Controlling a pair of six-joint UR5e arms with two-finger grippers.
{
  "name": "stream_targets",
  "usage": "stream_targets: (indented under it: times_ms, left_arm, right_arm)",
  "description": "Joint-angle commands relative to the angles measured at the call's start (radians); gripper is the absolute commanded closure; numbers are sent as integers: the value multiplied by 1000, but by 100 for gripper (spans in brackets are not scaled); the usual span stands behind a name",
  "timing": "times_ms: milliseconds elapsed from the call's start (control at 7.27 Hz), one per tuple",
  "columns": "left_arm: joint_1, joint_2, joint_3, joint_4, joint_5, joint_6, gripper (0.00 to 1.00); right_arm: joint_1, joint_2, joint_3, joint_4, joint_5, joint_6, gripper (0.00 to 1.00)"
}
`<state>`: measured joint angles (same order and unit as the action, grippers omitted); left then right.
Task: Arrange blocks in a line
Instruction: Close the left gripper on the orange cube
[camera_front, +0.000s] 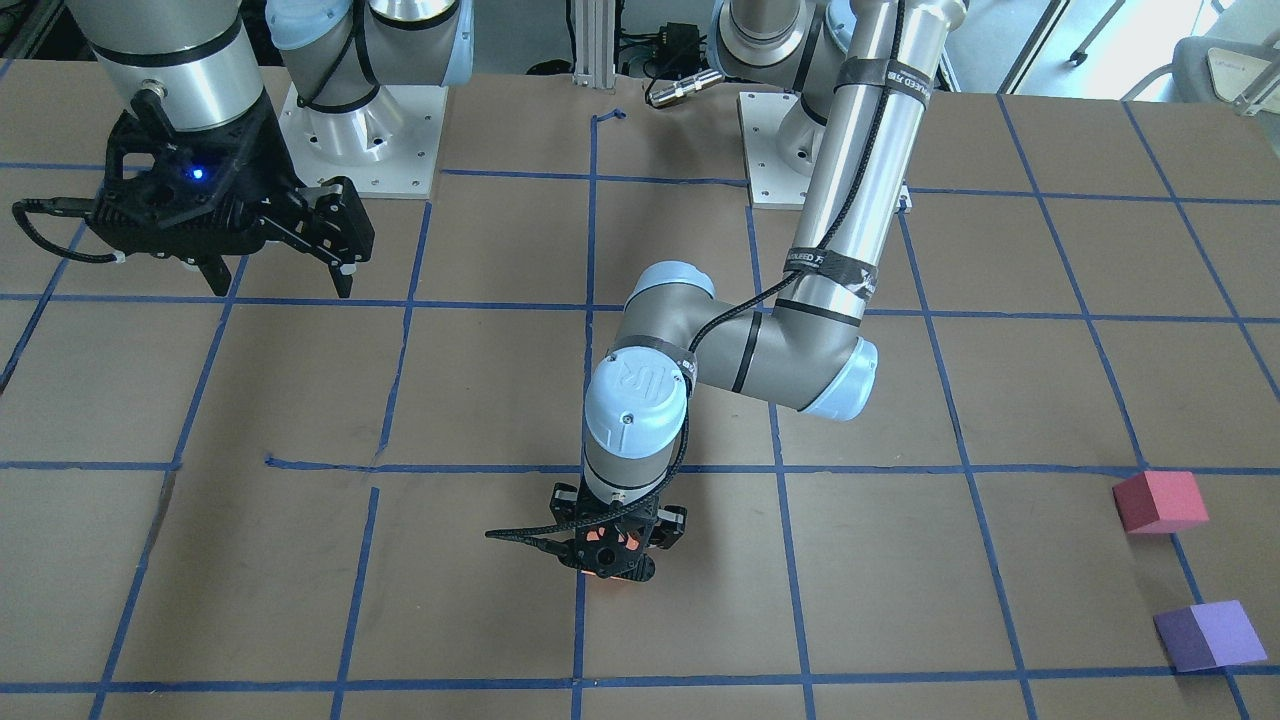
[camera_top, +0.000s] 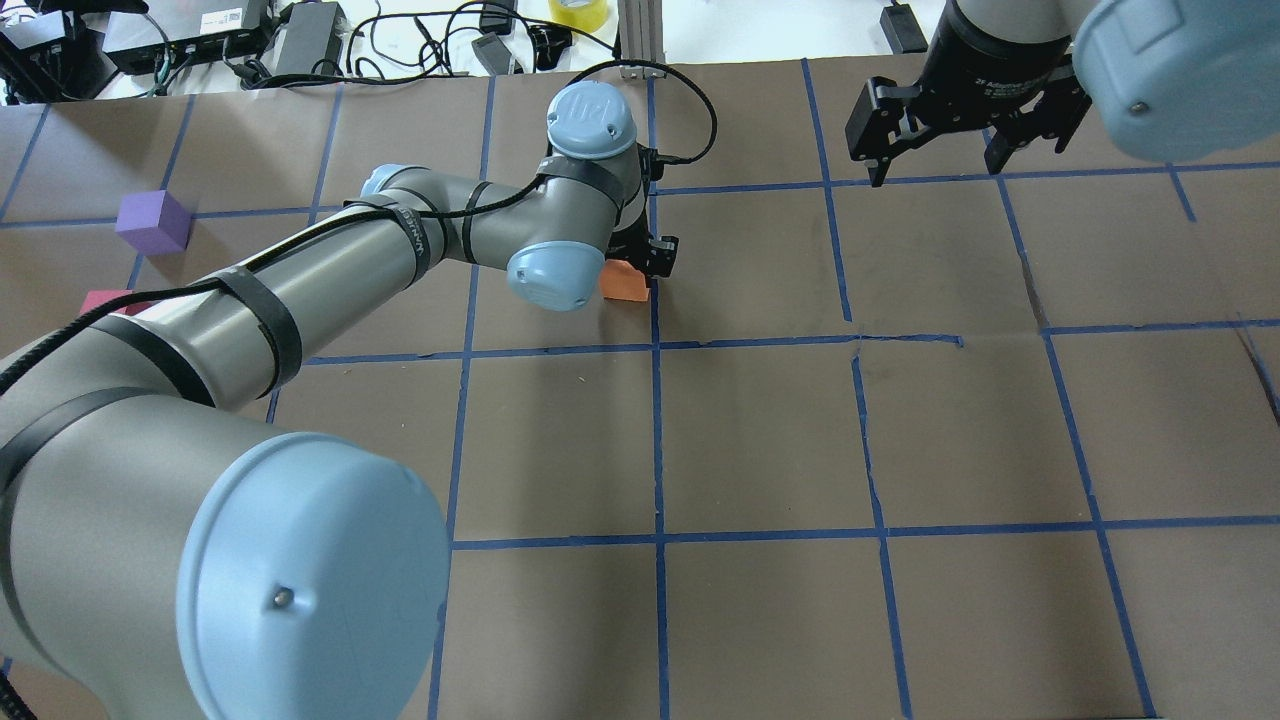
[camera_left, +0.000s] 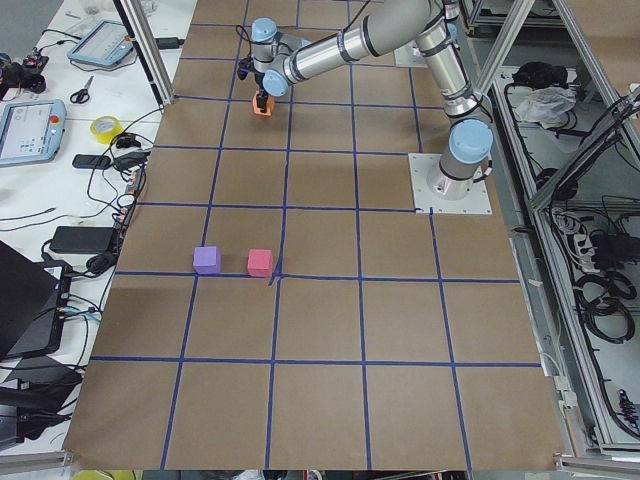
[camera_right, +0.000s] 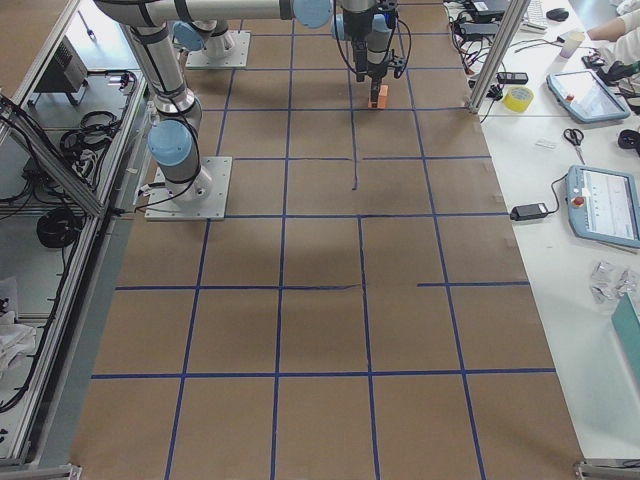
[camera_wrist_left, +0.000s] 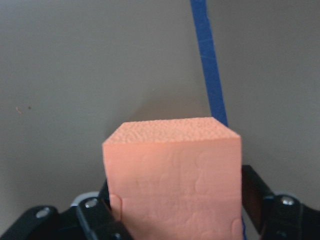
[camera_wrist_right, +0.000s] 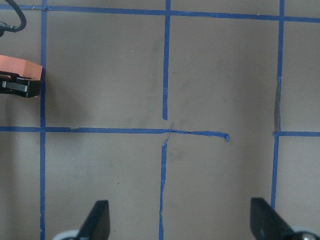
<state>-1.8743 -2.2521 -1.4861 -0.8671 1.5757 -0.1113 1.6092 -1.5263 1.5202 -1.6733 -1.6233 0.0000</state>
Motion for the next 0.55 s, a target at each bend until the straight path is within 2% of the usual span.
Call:
stream_targets:
  times_ms: [0, 275, 413]
  left_arm:
    - [10, 38, 4, -1, 47, -7, 85]
    - [82, 75, -19, -7, 174, -83, 85]
    - [160, 106, -38, -30, 176, -90, 85]
  right_arm:
    - [0, 0, 0, 1, -1, 0, 0]
    - [0, 0, 0, 1, -1, 0, 0]
    - [0, 0, 0, 1, -1, 0, 0]
